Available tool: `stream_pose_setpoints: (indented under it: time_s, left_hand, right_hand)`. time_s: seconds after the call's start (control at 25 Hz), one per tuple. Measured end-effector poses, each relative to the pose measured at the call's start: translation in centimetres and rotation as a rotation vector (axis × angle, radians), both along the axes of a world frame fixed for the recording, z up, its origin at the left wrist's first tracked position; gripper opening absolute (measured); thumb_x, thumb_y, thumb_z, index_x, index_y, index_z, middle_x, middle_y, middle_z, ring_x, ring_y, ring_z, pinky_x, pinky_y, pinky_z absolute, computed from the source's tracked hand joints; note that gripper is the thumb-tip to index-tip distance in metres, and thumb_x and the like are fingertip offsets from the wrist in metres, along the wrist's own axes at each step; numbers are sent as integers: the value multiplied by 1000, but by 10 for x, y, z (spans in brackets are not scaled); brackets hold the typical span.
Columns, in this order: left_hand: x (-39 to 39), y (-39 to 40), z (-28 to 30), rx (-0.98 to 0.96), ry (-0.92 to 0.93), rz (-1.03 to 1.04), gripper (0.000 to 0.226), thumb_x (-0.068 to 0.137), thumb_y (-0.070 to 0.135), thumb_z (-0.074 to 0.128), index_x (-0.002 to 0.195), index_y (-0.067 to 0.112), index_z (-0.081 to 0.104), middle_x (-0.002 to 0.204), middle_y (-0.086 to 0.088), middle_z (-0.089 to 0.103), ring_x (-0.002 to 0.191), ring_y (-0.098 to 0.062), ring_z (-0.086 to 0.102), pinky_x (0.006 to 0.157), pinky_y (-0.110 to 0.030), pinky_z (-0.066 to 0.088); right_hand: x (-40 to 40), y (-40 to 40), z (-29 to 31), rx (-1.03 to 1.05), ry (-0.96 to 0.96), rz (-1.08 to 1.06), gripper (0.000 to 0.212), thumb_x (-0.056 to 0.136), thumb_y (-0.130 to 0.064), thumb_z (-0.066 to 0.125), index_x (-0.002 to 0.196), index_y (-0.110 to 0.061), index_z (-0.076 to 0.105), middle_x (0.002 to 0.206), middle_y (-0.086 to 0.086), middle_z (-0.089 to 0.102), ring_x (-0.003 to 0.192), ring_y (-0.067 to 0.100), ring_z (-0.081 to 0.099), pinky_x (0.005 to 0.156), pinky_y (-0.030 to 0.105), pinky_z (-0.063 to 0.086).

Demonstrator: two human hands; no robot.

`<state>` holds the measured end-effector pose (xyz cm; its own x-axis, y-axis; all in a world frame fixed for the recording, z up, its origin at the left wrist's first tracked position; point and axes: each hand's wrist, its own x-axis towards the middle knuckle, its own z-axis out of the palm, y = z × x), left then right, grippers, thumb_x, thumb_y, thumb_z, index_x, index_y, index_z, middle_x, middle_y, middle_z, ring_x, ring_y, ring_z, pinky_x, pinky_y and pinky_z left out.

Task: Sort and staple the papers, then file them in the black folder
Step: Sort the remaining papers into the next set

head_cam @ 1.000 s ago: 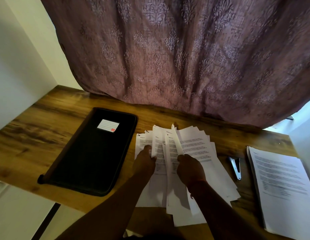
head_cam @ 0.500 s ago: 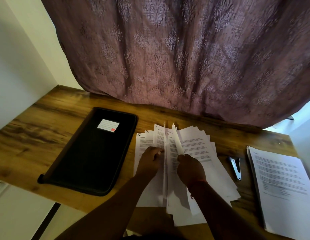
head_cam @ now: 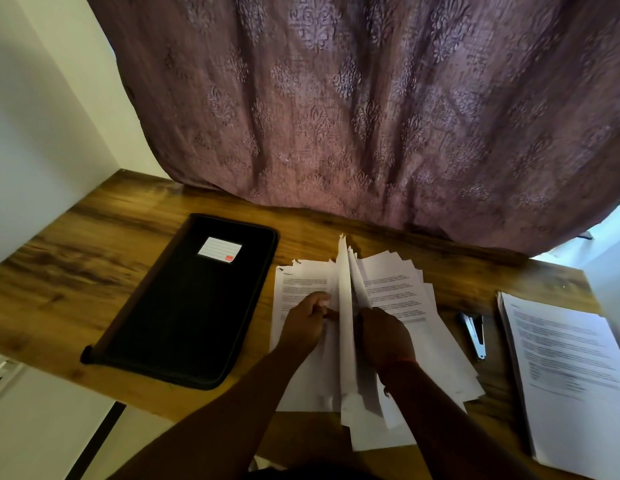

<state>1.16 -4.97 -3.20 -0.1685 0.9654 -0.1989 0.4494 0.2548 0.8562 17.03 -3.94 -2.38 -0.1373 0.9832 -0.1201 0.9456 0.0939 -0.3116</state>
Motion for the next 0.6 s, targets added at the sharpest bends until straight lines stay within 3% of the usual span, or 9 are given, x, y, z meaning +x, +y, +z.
stream_pose_setpoints:
  time_s: [0.08,0.16,0.24,0.32,0.44,0.6]
  left_hand:
    - [2,0,2,-6,384,-194,30,100,37,50,125,25,61,128,-1,61,119,-23,56,101,-34,44]
    - [7,-3,2,-37,588,-275,48,92,57,52,132,30,56,140,-1,49,133,-29,39,110,-44,32]
    - [10,-2,-4,21,576,-252,50,90,62,50,132,36,54,144,0,44,136,-30,32,113,-48,28]
    - [13,2,-12,144,545,-259,34,97,46,46,128,34,56,134,1,55,130,-27,45,112,-46,32]
    - [14,3,-20,97,467,-221,36,100,31,47,136,25,50,121,-1,66,115,-24,60,108,-50,41]
    - [15,0,-20,38,612,-266,47,91,45,59,135,30,51,128,-4,58,120,-28,54,104,-50,41]
  right_hand:
    - [0,0,-2,15,6,-2,24,96,-33,55,112,-19,65,107,1,69,98,20,68,87,34,56]
    - [0,-1,-2,6,27,-35,24,95,-33,55,112,-20,65,106,1,70,96,19,68,85,32,56]
    - [0,-1,-3,6,46,-56,23,95,-35,56,111,-21,65,105,0,70,95,17,68,83,29,54]
    - [-1,-2,-2,-6,50,-56,23,96,-34,56,111,-20,66,105,1,70,95,17,68,85,29,55]
    - [-1,-1,0,-17,75,-84,23,97,-33,54,113,-20,65,108,1,69,98,19,68,90,32,54]
    - [1,-5,4,-43,139,-100,17,96,-31,56,107,-21,64,104,2,69,95,18,67,91,33,55]
